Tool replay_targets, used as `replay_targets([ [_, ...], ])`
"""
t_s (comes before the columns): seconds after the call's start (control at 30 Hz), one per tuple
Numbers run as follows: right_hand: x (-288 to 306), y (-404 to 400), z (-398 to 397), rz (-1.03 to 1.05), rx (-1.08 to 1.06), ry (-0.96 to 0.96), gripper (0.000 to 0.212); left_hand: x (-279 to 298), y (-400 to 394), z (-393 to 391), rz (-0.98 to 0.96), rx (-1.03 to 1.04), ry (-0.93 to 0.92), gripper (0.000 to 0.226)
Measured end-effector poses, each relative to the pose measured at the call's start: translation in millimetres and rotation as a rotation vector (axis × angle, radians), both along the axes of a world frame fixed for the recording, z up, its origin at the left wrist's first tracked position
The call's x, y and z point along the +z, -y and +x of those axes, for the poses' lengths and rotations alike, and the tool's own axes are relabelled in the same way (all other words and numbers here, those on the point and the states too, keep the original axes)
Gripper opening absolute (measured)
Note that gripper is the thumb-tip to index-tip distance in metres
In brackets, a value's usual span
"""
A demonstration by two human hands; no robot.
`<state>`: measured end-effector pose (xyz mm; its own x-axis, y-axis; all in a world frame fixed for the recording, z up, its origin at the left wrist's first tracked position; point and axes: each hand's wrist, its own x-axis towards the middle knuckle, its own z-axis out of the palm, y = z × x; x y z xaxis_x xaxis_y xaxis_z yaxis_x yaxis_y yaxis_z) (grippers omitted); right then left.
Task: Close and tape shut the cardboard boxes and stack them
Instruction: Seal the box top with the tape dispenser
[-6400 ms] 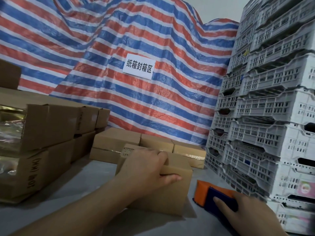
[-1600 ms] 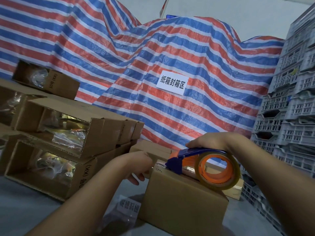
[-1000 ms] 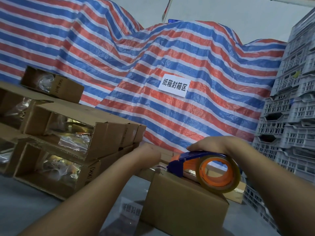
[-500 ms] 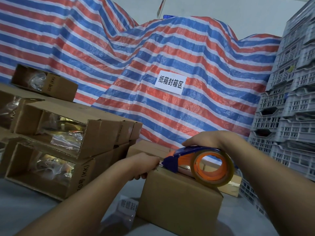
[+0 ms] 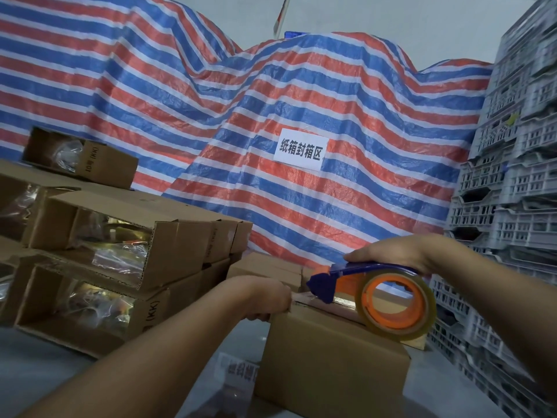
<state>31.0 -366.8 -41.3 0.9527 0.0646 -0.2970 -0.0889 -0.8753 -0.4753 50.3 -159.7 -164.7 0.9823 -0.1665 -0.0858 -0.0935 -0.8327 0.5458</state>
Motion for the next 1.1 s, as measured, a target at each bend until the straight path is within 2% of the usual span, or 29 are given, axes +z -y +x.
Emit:
replay_targets([
  [0.23,1.2,29.4,-11.3,-0.018,0.004,0.051,0.042,-0.9,1.7,1.4,0.005,0.045,-0.049,0.046],
  [0.37,-7.2,69.8,-19.0,0.051,-0.106,0.061,0.054,-1.9,0.2,0.7,-0.010,0.034,-0.035,0.049],
  [0.43,-17.6,86.7,-21.6,0.022,-0.097,0.115,0.060,-2.9,0.0,1.5,-0.003,0.032,-0.031,0.049],
  [0.6,-35.3,89.7,-27.2,-0.051,-0.053,0.183,0.047,-2.5,0.8,3.0,-0.089,0.066,-0.073,0.046],
  [0.77,-38.7,87.5,-30.9,-0.116,-0.022,0.282,0.038,3.7,-7.2,-6.7,-0.144,0.090,-0.181,0.064],
  [0.83,-40.2,87.0,-31.0,-0.134,-0.020,0.290,0.038,8.8,-9.3,-13.1,-0.131,0.090,-0.044,0.063],
  [0.9,-41.5,87.7,-29.1,-0.073,-0.062,0.262,0.044,11.0,-5.5,-18.4,0.001,0.080,0.345,0.049],
  [0.97,-41.0,88.2,-28.1,-0.053,-0.060,0.251,0.045,8.9,6.7,-28.7,0.022,0.010,0.677,0.041],
  [1.03,-40.4,87.9,-29.2,-0.079,-0.041,0.252,0.044,2.0,21.0,-40.6,0.071,-0.192,0.723,0.045],
  [1.1,-40.7,87.9,-31.0,-0.062,-0.059,0.237,0.044,-10.0,31.4,-46.6,0.218,-0.316,0.600,0.063],
])
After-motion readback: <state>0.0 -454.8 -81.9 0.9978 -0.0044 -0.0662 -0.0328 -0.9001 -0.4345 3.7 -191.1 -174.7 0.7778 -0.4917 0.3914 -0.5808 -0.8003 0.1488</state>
